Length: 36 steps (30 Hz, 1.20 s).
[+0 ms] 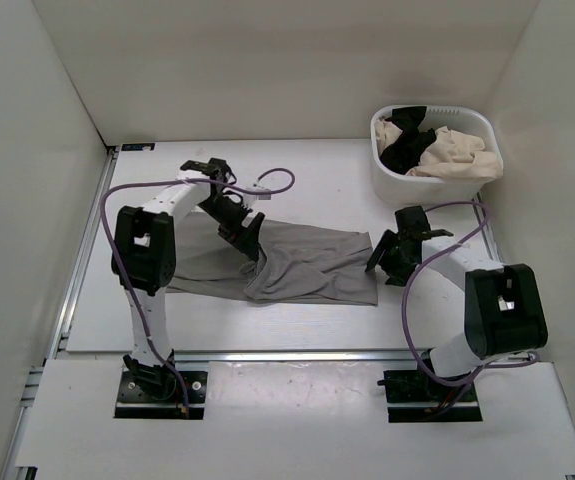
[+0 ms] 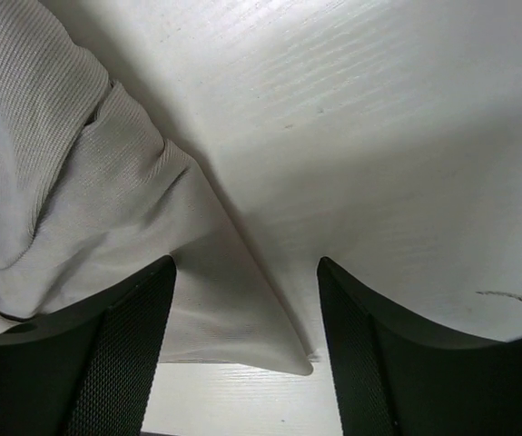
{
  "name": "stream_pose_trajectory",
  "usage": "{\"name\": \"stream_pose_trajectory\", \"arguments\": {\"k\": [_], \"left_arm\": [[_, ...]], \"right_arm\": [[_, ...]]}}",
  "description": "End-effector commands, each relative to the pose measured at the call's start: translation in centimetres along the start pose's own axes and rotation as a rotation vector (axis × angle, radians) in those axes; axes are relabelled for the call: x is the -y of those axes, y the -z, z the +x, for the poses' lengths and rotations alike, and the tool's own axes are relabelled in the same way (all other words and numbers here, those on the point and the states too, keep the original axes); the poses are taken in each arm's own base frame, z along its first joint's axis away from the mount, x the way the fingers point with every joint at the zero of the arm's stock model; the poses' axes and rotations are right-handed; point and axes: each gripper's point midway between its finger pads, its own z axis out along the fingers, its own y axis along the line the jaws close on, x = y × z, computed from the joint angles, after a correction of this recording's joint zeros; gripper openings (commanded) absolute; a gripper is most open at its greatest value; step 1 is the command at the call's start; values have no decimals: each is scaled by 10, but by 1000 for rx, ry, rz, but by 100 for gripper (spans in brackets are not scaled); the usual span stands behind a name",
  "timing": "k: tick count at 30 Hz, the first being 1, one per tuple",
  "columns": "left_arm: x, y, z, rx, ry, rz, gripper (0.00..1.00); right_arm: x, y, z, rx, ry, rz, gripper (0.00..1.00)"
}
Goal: Fold and stack the trousers
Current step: Fold the trousers
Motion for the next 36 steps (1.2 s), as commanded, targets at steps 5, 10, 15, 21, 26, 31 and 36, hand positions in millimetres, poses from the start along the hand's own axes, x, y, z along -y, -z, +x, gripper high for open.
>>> {"name": "stream_pose_trajectory", "arguments": {"k": [5,10,15,21,26,31,36], "left_arm": [[-15,-38,-29,-16,-43,-102,100],[-22,-48,-33,-7,-53,-84,90],[-18,-48,-41,17,-70,-52,14],[-12,-10,-72,98,-138,-148,14],[-19,-2,-74,89,-146,-216,14],[-22,-8,-67,67,-127,-205,14],[-36,-18,-61,32,-95,-220,14]], "right_arm": [[-8,-14,1,-37,5,-40,52],[-9,-27,9,-86,1,-50,24],[-8,-27,2,-82,-16,-46,0],[4,-4,-18,-14,-35,-20,0],[5,7,-13,-41,28,-43,11],[-8,1,-13,-51,94,-148,78],[2,-21,-24,-57,140,-75,79]]}}
